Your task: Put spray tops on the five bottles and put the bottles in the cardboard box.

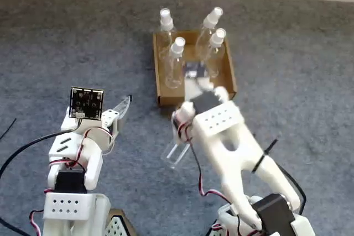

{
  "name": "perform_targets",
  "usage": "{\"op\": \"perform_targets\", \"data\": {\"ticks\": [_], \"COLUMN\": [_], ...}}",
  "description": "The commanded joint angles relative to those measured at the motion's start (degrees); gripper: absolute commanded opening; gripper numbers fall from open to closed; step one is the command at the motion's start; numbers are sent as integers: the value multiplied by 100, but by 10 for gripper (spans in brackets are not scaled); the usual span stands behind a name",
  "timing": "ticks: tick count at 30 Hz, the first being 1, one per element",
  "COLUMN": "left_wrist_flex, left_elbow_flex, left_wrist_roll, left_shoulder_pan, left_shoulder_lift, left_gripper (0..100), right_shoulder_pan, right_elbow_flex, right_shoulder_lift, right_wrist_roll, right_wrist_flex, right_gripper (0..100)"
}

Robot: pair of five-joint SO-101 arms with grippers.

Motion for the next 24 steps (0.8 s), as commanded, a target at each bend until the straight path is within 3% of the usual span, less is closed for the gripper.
{"op": "perform_targets", "data": {"ticks": [1, 5, 11, 14, 18, 21, 24], "left_wrist_flex": [-149, -149, -158, -158, -158, -158, -158], "left_elbow_flex": [-31, -31, 48, 48, 57, 57, 75], "left_wrist_roll": [26, 26, 26, 26, 26, 26, 26], "left_shoulder_pan": [-66, -66, 22, 22, 22, 22, 66], "left_shoulder_lift": [-22, -22, -66, -66, -66, -66, -66], "left_gripper": [273, 273, 273, 273, 273, 273, 273], "right_shoulder_pan": [-171, -391, -497, -488, -400, -145, 426], "right_elbow_flex": [752, 998, 1095, 1349, 1385, 1385, 1288], "right_shoulder_lift": [-259, -259, -251, -101, 171, 110, -295], "right_wrist_roll": [-949, -1371, -1363, -1363, -1310, -686, 158], "right_wrist_flex": [-1349, -1877, -2141, -2185, -2149, -2009, -1086], "right_gripper": [321, 321, 309, 214, 3, 12, 3]}}
